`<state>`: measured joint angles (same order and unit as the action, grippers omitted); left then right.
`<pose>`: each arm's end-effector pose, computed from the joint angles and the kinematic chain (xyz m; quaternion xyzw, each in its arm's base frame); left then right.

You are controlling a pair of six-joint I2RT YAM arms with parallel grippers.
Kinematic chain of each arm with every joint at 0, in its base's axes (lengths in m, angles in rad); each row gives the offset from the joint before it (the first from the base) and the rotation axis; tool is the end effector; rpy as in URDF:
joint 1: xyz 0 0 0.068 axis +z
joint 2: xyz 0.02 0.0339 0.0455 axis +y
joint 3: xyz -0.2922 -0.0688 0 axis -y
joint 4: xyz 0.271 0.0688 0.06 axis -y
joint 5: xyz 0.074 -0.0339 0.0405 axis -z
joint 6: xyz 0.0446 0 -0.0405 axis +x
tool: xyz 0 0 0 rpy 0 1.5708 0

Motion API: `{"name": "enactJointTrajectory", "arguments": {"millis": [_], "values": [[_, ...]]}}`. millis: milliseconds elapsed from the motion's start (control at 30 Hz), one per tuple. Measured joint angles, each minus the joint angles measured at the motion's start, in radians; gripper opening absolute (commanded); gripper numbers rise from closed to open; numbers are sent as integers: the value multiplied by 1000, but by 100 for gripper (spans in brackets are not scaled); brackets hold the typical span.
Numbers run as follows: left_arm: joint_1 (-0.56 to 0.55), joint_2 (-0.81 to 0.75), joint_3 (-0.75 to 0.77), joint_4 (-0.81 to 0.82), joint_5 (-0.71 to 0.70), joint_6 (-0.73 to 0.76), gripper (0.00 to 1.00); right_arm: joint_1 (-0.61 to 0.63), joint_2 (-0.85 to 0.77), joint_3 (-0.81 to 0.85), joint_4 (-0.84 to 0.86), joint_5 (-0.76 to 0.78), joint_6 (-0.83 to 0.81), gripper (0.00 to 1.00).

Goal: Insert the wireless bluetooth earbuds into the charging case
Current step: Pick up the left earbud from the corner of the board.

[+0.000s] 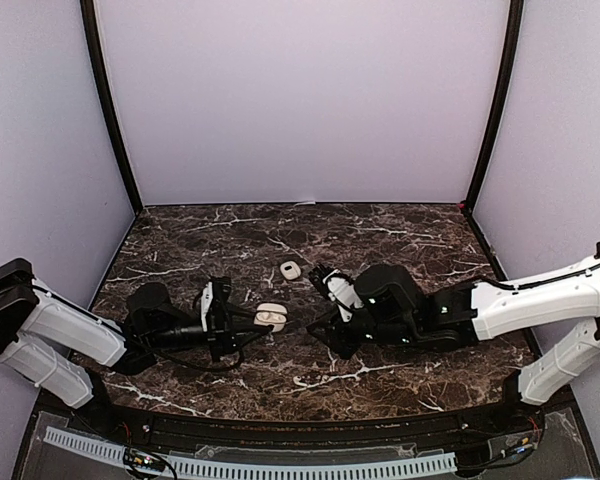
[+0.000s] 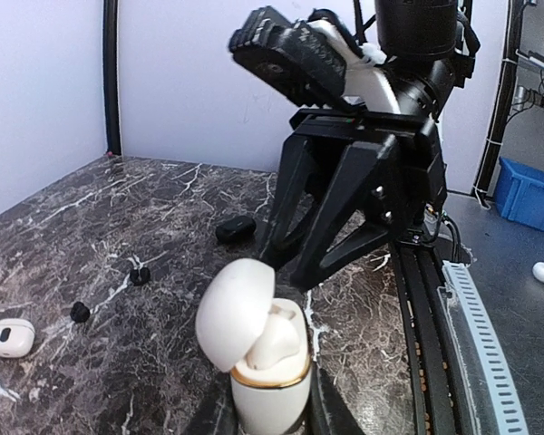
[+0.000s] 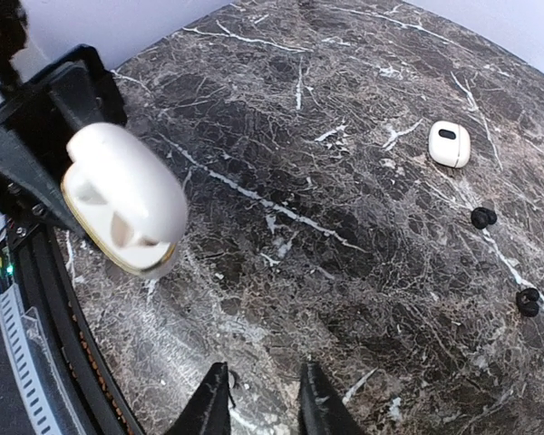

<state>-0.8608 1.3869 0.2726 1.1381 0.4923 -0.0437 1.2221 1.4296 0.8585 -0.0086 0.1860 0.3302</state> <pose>0.1490 -0.2057 0.1867 0.4292 0.5526 -0.4564 0.5498 0.1232 0.3147 0.2422 -0.3380 0.8093 0.2734 0.3951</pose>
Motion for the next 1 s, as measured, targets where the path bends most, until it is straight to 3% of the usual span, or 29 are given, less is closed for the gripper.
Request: {"name": "enactJointTrajectory", "arguments": {"millis": [233, 433, 667, 833, 1000], "values": [[33, 23, -28, 45, 71, -116, 0, -27, -132, -92, 38, -129, -33, 35], [60, 14, -49, 47, 96, -189, 0, -47, -9, -28, -36, -240, -40, 35], [125, 0, -27, -64, 138, -319, 0, -70, 159, 88, -186, -346, -36, 34], [150, 0, 5, -161, 184, -364, 0, -76, 165, 115, -177, -374, -37, 40], [150, 0, 19, -241, 209, -359, 0, -88, 164, 119, -147, -391, -34, 39]]}}
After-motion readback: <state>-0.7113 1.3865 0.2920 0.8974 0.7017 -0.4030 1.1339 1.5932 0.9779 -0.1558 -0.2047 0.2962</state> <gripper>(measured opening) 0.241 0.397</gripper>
